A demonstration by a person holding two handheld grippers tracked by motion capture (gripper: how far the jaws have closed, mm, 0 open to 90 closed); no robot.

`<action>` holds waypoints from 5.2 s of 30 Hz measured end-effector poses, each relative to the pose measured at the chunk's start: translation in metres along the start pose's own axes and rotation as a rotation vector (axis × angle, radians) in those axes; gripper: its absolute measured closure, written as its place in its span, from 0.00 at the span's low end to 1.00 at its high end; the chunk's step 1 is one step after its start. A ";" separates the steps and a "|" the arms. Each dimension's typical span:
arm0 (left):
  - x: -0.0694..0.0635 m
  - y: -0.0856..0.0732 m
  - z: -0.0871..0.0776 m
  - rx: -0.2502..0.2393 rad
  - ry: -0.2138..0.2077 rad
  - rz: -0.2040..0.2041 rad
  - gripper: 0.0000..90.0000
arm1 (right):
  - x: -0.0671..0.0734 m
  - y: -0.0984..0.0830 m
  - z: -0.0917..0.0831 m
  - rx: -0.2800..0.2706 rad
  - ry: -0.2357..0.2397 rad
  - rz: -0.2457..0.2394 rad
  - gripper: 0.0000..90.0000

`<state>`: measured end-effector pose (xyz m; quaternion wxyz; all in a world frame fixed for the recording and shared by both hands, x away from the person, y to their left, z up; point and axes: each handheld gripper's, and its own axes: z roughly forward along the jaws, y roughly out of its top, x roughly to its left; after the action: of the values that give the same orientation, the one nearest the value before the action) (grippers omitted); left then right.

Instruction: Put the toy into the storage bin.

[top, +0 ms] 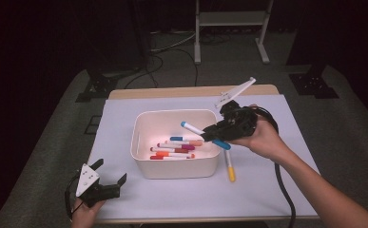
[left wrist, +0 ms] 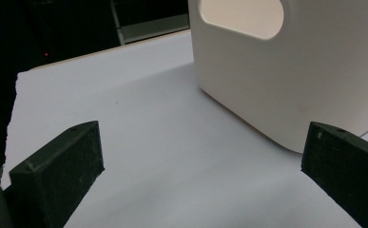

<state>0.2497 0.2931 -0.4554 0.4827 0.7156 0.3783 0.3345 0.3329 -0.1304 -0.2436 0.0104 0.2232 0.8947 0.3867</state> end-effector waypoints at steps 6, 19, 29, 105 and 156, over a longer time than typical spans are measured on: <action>0.000 0.000 0.000 0.001 -0.002 -0.002 0.00 | 0.005 0.020 0.025 0.036 0.054 -0.043 0.84; 0.001 0.000 0.000 -0.006 -0.005 -0.005 0.00 | 0.004 0.039 0.099 0.154 0.146 -0.085 0.84; 0.001 0.000 0.000 -0.003 -0.010 -0.005 0.00 | -0.010 0.037 0.140 0.269 0.179 -0.087 0.84; 0.000 0.000 -0.001 -0.010 0.003 -0.001 0.00 | -0.062 -0.136 0.051 0.080 -0.190 0.249 0.47; 0.000 0.000 0.000 -0.004 0.005 -0.003 0.00 | -0.093 -0.196 0.044 0.149 -0.365 0.402 0.84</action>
<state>0.2494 0.2932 -0.4557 0.4836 0.7133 0.3800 0.3360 0.3481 -0.2558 -0.4255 0.0782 0.4624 0.8417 0.2677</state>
